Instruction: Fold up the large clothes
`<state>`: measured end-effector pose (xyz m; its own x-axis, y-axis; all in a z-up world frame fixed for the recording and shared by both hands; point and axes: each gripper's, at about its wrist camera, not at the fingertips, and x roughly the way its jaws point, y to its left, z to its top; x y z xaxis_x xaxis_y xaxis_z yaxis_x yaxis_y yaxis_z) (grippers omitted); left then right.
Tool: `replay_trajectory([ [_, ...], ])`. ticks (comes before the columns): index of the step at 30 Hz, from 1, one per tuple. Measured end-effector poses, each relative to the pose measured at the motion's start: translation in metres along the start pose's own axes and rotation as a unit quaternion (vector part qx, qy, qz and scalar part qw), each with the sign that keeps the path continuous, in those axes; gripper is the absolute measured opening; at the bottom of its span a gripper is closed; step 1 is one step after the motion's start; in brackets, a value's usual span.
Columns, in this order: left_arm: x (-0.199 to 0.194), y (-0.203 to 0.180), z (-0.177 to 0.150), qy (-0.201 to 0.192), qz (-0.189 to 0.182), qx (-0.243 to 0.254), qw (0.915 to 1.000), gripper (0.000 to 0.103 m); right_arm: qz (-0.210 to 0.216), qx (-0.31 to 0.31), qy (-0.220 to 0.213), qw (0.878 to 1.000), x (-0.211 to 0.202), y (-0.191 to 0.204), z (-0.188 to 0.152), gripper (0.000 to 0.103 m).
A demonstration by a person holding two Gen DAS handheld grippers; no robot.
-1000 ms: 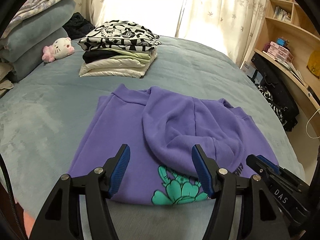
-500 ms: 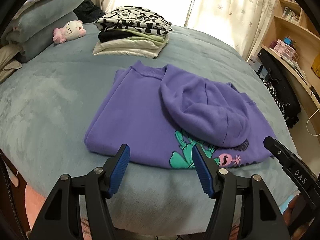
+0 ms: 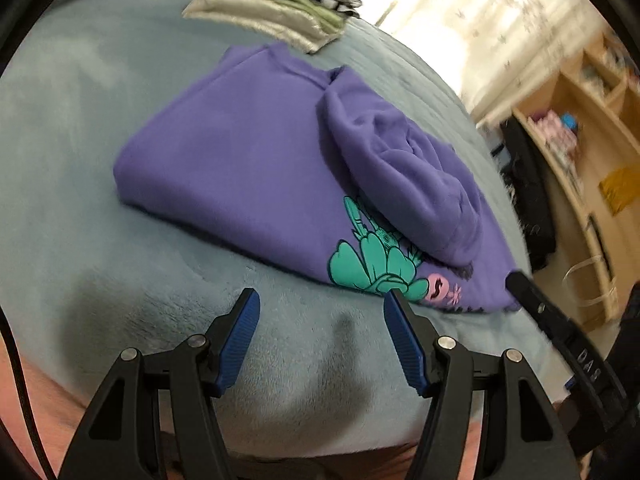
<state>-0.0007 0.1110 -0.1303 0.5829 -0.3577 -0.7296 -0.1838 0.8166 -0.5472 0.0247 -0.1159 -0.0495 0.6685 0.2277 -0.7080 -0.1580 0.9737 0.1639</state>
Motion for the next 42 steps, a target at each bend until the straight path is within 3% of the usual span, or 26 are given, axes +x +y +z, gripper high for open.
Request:
replay_trajectory([
  [4, 0.010, 0.013, 0.003, -0.030, -0.019, -0.029, 0.9990, 0.063, 0.002, -0.003, 0.007, 1.000, 0.007, 0.003, -0.003, 0.028],
  [7, 0.020, 0.016, 0.010, -0.051, -0.012, -0.033, 0.9981, 0.063, 0.004, -0.006, 0.010, 1.000, 0.011, 0.005, -0.003, 0.028],
  [13, 0.046, 0.021, 0.037, -0.064, 0.006, -0.048, 0.9968, 0.064, 0.004, -0.008, 0.012, 1.000, 0.017, 0.006, 0.001, 0.028],
  [19, 0.064, 0.034, 0.075, -0.072, 0.000, -0.092, 0.9932, 0.064, -0.004, -0.007, 0.013, 1.000, 0.028, 0.004, 0.014, 0.028],
  [21, 0.066, 0.035, 0.085, -0.085, 0.017, -0.092, 0.9920, 0.046, -0.008, -0.010, 0.003, 1.000, 0.032, 0.006, 0.025, 0.028],
  [23, 0.066, 0.033, 0.093, -0.099, 0.027, -0.076, 0.9918, 0.028, -0.016, -0.017, -0.007, 1.000, 0.037, 0.008, 0.036, 0.028],
  [26, 0.060, 0.019, 0.093, -0.121, 0.040, -0.030, 0.9913, 0.022, -0.030, -0.041, -0.022, 0.998, 0.054, 0.017, 0.053, 0.028],
  [30, 0.045, -0.011, 0.093, -0.153, 0.064, 0.047, 0.9850, 0.020, -0.039, -0.077, -0.025, 0.996, 0.089, 0.029, 0.062, 0.019],
  [34, 0.034, -0.040, 0.096, -0.163, 0.068, 0.100, 0.9791, 0.019, -0.030, -0.082, 0.045, 0.995, 0.135, 0.027, 0.049, 0.020],
  [42, 0.017, -0.115, 0.093, -0.190, 0.068, 0.196, 0.9596, 0.018, 0.026, -0.049, 0.040, 0.998, 0.133, 0.004, 0.036, 0.020],
])
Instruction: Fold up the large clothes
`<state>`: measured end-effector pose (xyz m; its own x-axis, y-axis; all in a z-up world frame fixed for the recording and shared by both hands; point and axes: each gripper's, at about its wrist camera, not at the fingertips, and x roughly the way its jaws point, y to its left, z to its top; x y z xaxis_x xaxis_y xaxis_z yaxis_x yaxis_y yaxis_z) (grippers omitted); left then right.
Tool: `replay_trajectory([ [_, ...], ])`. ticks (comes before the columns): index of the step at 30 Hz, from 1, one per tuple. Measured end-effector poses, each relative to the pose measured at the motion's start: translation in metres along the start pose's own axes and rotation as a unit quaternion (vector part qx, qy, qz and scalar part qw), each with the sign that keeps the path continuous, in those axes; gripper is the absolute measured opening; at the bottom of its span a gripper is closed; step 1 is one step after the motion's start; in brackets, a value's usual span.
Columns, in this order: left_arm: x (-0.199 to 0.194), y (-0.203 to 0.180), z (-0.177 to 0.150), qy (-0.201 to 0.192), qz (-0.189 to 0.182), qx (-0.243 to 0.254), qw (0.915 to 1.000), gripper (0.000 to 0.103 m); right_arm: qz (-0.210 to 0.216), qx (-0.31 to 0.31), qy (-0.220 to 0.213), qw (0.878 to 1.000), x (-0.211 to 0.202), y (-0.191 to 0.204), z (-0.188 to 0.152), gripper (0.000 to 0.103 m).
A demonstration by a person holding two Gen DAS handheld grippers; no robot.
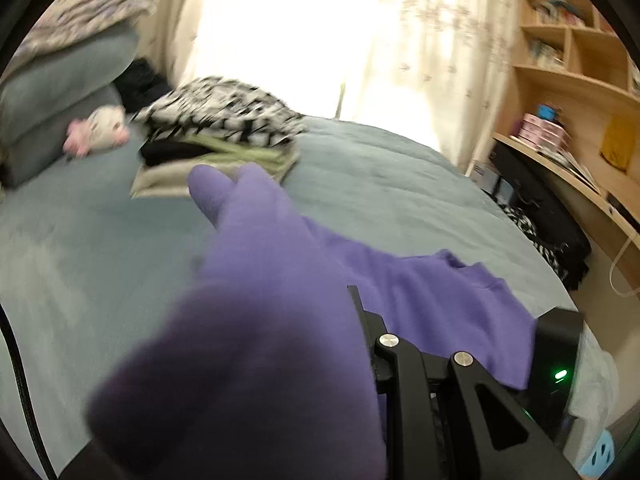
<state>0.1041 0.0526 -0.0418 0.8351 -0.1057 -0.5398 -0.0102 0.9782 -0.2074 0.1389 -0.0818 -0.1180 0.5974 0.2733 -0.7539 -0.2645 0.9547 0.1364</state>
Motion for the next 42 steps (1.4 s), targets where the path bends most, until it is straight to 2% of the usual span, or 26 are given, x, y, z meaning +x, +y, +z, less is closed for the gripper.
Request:
replay_trajectory([
  [8, -0.002, -0.081, 0.015, -0.009, -0.014, 0.081, 0.9966, 0.018, 0.071, 0.063, -0.007, 0.995, -0.012, -0.030, -0.009, 0.019],
  [11, 0.001, -0.116, 0.018, -0.017, -0.032, 0.110, 0.9933, 0.019, 0.114, 0.105, 0.001, 0.988, -0.028, -0.053, -0.015, 0.019],
  [14, 0.009, -0.143, 0.016, -0.015, -0.058, 0.119, 0.9911, 0.019, 0.142, 0.154, -0.003, 0.978, -0.052, -0.083, -0.022, 0.024],
  [15, 0.015, -0.151, 0.016, -0.009, -0.068, 0.118, 0.9907, 0.019, 0.138, 0.167, -0.008, 0.976, -0.061, -0.093, -0.026, 0.026],
  [18, 0.029, -0.171, 0.014, 0.014, -0.110, 0.099, 0.9890, 0.019, 0.075, 0.188, -0.034, 0.979, -0.090, -0.126, -0.038, 0.027],
  [21, 0.041, -0.188, 0.008, 0.033, -0.149, 0.085, 0.9847, 0.019, 0.038, 0.221, -0.063, 0.973, -0.114, -0.160, -0.052, 0.027],
  [27, 0.070, -0.213, -0.006, 0.073, -0.182, 0.067, 0.9783, 0.019, 0.021, 0.284, -0.095, 0.954, -0.136, -0.204, -0.073, 0.027],
  [30, 0.078, -0.220, -0.011, 0.082, -0.187, 0.057, 0.9772, 0.019, 0.021, 0.300, -0.102, 0.948, -0.143, -0.216, -0.082, 0.027],
  [35, 0.087, -0.237, -0.025, 0.087, -0.182, 0.079, 0.9762, 0.019, 0.020, 0.315, -0.103, 0.943, -0.146, -0.228, -0.091, 0.026],
  [42, 0.114, -0.264, -0.061, 0.099, -0.145, 0.162, 0.9712, 0.019, 0.017, 0.315, -0.097, 0.944, -0.139, -0.235, -0.094, 0.027],
])
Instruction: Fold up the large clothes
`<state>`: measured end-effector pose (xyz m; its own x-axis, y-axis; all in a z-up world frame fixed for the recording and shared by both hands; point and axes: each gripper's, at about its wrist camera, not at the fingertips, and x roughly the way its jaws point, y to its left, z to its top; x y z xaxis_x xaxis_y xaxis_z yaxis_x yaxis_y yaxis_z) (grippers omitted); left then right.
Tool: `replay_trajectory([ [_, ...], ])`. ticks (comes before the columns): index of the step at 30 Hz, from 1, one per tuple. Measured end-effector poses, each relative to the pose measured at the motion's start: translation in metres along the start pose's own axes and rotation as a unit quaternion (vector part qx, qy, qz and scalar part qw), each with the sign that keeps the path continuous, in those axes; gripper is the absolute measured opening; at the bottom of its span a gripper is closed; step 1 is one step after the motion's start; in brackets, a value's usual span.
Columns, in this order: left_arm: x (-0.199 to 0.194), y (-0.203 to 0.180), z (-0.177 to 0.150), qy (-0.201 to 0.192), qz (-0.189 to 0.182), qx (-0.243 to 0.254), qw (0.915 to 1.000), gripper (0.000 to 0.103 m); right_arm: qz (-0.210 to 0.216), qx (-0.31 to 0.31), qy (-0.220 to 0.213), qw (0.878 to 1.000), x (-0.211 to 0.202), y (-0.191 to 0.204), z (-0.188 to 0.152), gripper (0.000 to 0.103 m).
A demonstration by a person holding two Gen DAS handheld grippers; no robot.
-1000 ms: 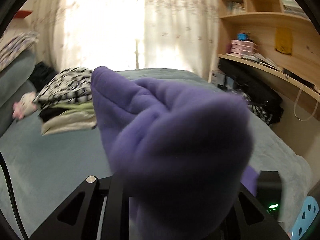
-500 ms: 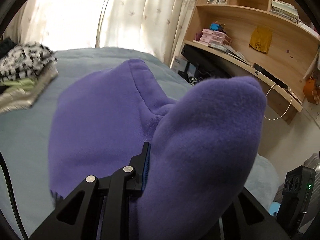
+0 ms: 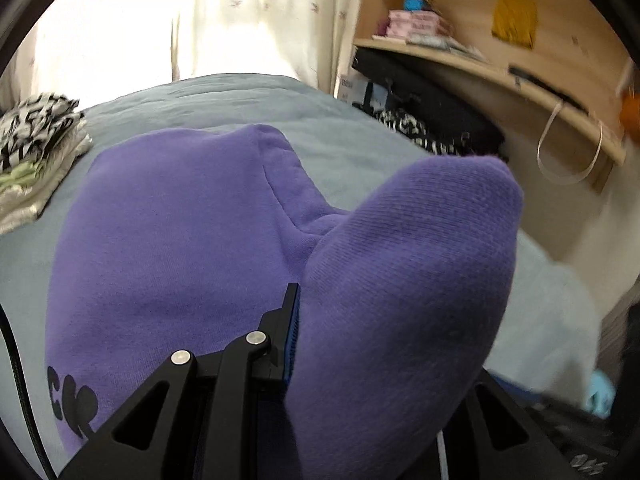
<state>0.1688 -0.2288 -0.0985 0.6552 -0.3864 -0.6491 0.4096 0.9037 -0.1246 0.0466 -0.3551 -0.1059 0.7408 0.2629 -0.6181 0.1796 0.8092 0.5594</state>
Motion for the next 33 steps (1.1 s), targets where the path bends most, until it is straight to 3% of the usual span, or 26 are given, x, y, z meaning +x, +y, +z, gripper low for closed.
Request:
replay_trajectory([
  [6, -0.001, -0.002, 0.001, 0.001, 0.003, 0.014, 0.9999, 0.019, -0.006, -0.005, 0.000, 1.000, -0.001, 0.000, 0.000, 0.027],
  [9, -0.004, -0.003, 0.002, 0.002, 0.002, 0.021, 0.9998, 0.025, -0.011, -0.004, 0.002, 1.000, -0.001, 0.001, 0.001, 0.027],
  [14, -0.011, -0.006, 0.009, 0.005, -0.020, 0.025, 0.9995, 0.053, -0.018, -0.009, -0.001, 1.000, -0.007, 0.005, 0.002, 0.027],
  [16, -0.015, -0.007, 0.011, 0.004, -0.023, 0.025, 0.9994, 0.057, -0.021, -0.012, -0.003, 1.000, -0.010, 0.007, 0.003, 0.027],
  [29, -0.043, 0.006, 0.020, 0.020, -0.049, -0.015, 0.9985, 0.062, -0.028, -0.035, -0.013, 0.999, -0.030, 0.025, 0.006, 0.027],
  [33, -0.062, 0.008, 0.025, 0.023, -0.072, -0.024, 0.9968, 0.063, -0.024, -0.043, -0.016, 0.999, -0.036, 0.035, 0.011, 0.027],
])
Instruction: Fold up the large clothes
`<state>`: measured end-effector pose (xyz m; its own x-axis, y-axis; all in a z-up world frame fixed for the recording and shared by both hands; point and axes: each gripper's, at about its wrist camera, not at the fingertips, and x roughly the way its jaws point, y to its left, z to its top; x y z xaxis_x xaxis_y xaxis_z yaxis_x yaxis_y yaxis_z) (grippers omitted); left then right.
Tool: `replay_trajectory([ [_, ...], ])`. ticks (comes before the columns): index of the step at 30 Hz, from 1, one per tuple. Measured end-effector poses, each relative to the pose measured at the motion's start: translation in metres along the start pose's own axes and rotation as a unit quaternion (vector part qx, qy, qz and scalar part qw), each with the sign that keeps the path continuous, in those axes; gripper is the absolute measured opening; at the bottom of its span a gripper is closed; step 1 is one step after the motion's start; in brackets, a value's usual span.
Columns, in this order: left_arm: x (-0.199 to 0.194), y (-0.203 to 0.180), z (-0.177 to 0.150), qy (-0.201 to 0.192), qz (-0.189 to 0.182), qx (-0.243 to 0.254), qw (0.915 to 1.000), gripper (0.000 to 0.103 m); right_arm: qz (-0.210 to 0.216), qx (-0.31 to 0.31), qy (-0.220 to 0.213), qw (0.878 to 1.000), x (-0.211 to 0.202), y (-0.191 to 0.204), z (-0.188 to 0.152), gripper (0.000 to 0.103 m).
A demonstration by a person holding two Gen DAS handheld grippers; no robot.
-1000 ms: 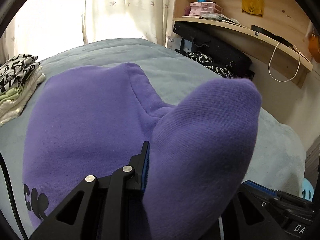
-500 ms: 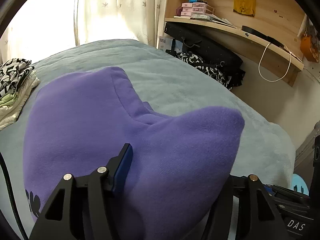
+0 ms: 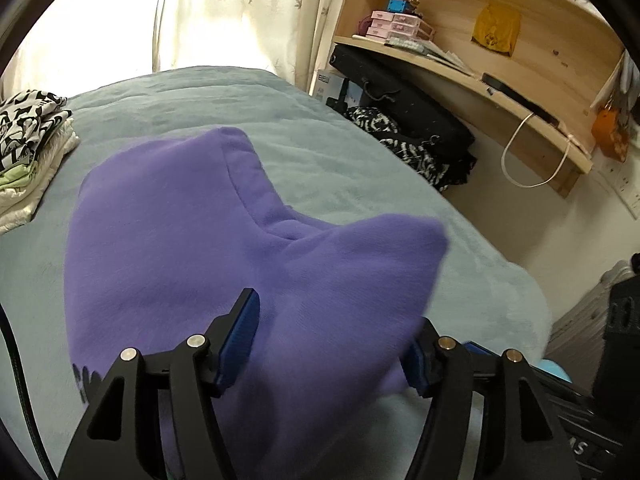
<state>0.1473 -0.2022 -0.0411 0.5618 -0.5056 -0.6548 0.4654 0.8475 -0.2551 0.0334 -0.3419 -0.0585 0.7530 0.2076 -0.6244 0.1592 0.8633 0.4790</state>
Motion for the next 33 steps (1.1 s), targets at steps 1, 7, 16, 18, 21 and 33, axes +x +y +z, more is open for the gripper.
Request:
replay_trajectory([
  [1, -0.005, 0.000, 0.001, 0.000, -0.005, -0.002, 1.0000, 0.064, 0.001, -0.003, -0.002, 1.000, -0.002, 0.003, 0.002, 0.027],
  [7, -0.050, 0.000, 0.009, -0.020, -0.022, 0.002, 0.9996, 0.075, 0.012, -0.024, -0.007, 1.000, -0.014, 0.022, 0.025, 0.036],
  [16, -0.081, 0.072, 0.028, -0.044, 0.069, -0.049, 0.9954, 0.077, 0.043, -0.050, 0.036, 0.997, 0.006, 0.049, 0.078, 0.044],
  [18, -0.077, 0.100, 0.027, -0.033, 0.106, -0.093, 0.9895, 0.077, 0.046, -0.051, 0.057, 0.996, 0.022, 0.051, 0.089, 0.045],
  [21, -0.063, 0.145, 0.018, -0.004, 0.111, -0.141, 0.9838, 0.077, 0.046, -0.058, 0.093, 0.993, 0.055, 0.054, 0.104, 0.045],
  [33, -0.022, 0.228, -0.013, 0.041, 0.002, -0.229, 0.9725, 0.077, 0.155, -0.038, 0.227, 0.961, 0.203, 0.042, 0.137, 0.045],
])
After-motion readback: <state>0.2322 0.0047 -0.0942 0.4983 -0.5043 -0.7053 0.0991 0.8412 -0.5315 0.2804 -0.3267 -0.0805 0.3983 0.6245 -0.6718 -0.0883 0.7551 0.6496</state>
